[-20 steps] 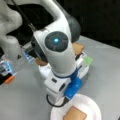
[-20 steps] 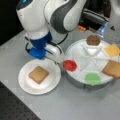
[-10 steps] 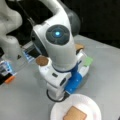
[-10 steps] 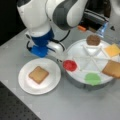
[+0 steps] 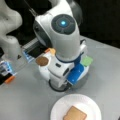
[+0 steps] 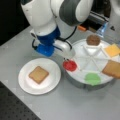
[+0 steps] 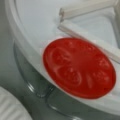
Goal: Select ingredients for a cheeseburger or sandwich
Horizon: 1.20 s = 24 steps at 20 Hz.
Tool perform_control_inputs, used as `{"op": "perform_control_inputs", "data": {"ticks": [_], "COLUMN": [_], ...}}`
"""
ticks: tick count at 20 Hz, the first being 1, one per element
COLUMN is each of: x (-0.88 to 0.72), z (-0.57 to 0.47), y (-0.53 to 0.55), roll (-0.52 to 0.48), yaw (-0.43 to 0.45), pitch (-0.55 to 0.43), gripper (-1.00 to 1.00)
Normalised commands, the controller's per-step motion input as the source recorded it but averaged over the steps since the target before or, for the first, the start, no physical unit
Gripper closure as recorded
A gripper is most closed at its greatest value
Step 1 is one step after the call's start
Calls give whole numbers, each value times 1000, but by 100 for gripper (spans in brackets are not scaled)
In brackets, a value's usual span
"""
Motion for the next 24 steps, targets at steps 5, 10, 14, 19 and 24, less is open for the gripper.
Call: {"op": "perform_control_inputs", "data": {"ticks": [5,10,14,19,24], "x": [-298,-488,-581,-529,-424], "z": [49,52,-5,-114,-209], "y": [205,208,199,197,221], "roll": [-276,-284,-251,-201,-160], "yaw": [14,-15,-63,-94,-105], "pitch": [3,-74,-172,-263,-317], "gripper": [-100,-100,-100,-100,-100]}}
